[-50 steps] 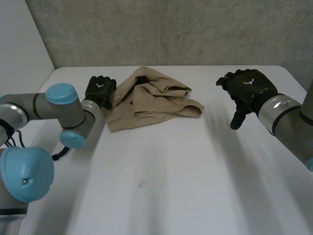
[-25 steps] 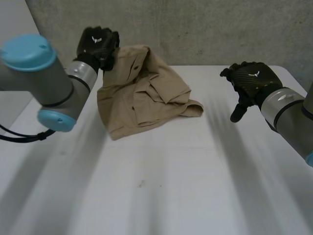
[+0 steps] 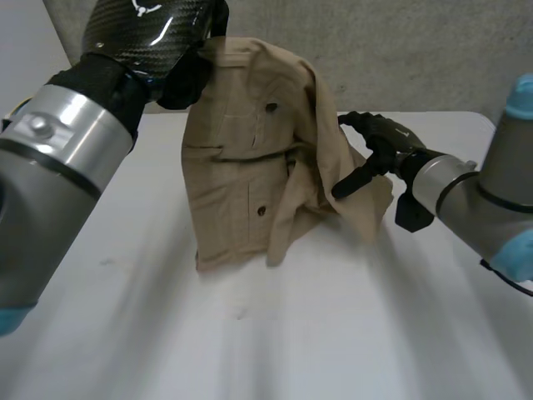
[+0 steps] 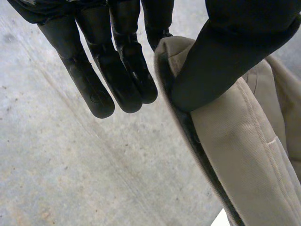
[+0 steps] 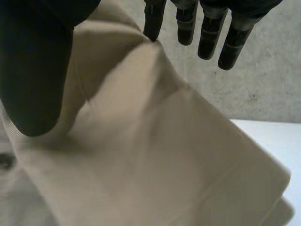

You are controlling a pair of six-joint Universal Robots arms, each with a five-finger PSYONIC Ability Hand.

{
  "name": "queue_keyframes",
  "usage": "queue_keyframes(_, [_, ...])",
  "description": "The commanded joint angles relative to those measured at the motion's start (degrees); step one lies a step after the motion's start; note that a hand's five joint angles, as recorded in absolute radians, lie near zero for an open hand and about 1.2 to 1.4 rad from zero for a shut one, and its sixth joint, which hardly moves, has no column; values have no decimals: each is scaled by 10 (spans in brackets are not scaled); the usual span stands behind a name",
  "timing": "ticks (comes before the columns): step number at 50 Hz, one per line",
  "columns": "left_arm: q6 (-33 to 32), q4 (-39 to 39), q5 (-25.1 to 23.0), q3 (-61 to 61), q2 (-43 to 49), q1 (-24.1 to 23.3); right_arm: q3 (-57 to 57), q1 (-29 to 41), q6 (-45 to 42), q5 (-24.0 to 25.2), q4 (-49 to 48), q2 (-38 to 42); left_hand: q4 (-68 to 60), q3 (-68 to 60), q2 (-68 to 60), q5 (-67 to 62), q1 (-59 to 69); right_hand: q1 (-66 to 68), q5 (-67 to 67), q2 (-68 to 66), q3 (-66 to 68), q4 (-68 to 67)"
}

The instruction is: Fold the shorts.

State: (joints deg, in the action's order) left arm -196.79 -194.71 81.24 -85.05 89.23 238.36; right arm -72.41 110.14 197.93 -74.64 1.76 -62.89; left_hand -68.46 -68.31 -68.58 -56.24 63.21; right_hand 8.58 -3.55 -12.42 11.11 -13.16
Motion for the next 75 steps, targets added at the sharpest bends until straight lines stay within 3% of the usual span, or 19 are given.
queue_keyframes(1, [0, -4, 4, -47, -42, -4, 25, 17, 11, -51, -13, 43, -115, -117, -114, -138, 168, 481, -431, -443, 456, -435])
queue_keyframes(3, [0, -4, 5, -46, -38, -3, 17, 16, -2, -58, -17, 22, -115, -117, -114, -138, 168, 713, -663, -675, 688, -667])
queue_keyframes(10, [0, -4, 8, -20, -30, 16, -22, 7, -84, -58, -52, -87, -115, -117, -114, -138, 168, 714, -664, -676, 689, -668])
queue_keyframes(19, [4, -3, 45, -9, -56, 34, -55, 17, -267, -58, -62, -227, -115, -117, -114, -138, 168, 714, -664, -676, 689, -668])
queue_keyframes(24, [5, 1, 46, -33, -56, 40, -55, 34, -304, -57, -17, -227, -115, -117, -114, -138, 168, 714, -664, -676, 689, -668])
queue_keyframes(30, [6, -2, 52, -93, -40, 97, -53, 110, -311, -55, 21, -167, -115, -117, -114, -138, 168, 714, -664, -676, 689, -668])
queue_keyframes(31, [6, -3, 52, -98, -34, 105, -53, 119, -312, -55, 29, -154, -115, -117, -114, -138, 168, 610, -560, -571, 585, -564])
queue_keyframes(32, [6, -4, 52, -103, -17, 121, -49, 131, -317, -55, 47, -134, -115, -117, -114, -138, 168, 291, -241, -252, 266, -245])
queue_keyframes(33, [7, -4, 52, -103, -11, 127, -48, 133, -321, -57, 57, -127, -115, -117, -114, -138, 168, 114, -65, -76, 89, -69])
queue_keyframes(34, [6, -4, 52, -103, -3, 134, -47, 134, -323, -59, 68, -120, -115, -117, -114, -138, 168, 14, 36, 24, -11, 32])
queue_keyframes(41, [11, -23, 70, -34, 23, 205, -50, 132, -320, -60, 100, -105, -115, -117, -114, -138, 168, 14, 36, 24, -11, 32])
queue_keyframes(44, [26, -33, 85, 7, 26, 211, -55, 123, -310, -60, 98, -114, -115, -117, -114, -138, 168, 14, 36, 24, -11, 32])
queue_keyframes(51, [79, -38, 97, 137, 33, 214, -91, 31, -258, -56, 85, -180, -115, -117, -114, -138, 168, 14, 36, 24, -11, 32])
queue_keyframes(56, [105, -45, 89, 161, 52, 186, -100, -18, -254, -52, 81, -197, -115, -117, -114, -138, 168, 14, 36, 24, -11, 32])
queue_keyframes(60, [130, -66, 50, 143, 75, 132, -104, -45, -255, -51, 80, -214, -115, -117, -114, -138, 168, 14, 36, 24, -11, 32])
queue_keyframes(69, [138, -117, -118, 68, 192, -35, -98, -92, -261, -52, 72, -217, -115, -117, -114, -138, 168, 14, 36, 24, -11, 32])
queue_keyframes(73, [137, -113, -164, 65, 265, -76, -97, -101, -261, -50, 71, -217, -115, -117, -114, -138, 168, 14, 36, 24, -11, 32])
queue_keyframes(74, [136, -110, -170, 65, 283, -82, -97, -101, -261, -49, 70, -217, -97, -99, -96, -119, 150, 14, 36, 24, -11, 32])
queue_keyframes(75, [134, -100, -173, 63, 306, -90, -97, -101, -262, -47, 70, -217, 136, 135, 137, 114, -83, 14, 36, 24, -11, 32])
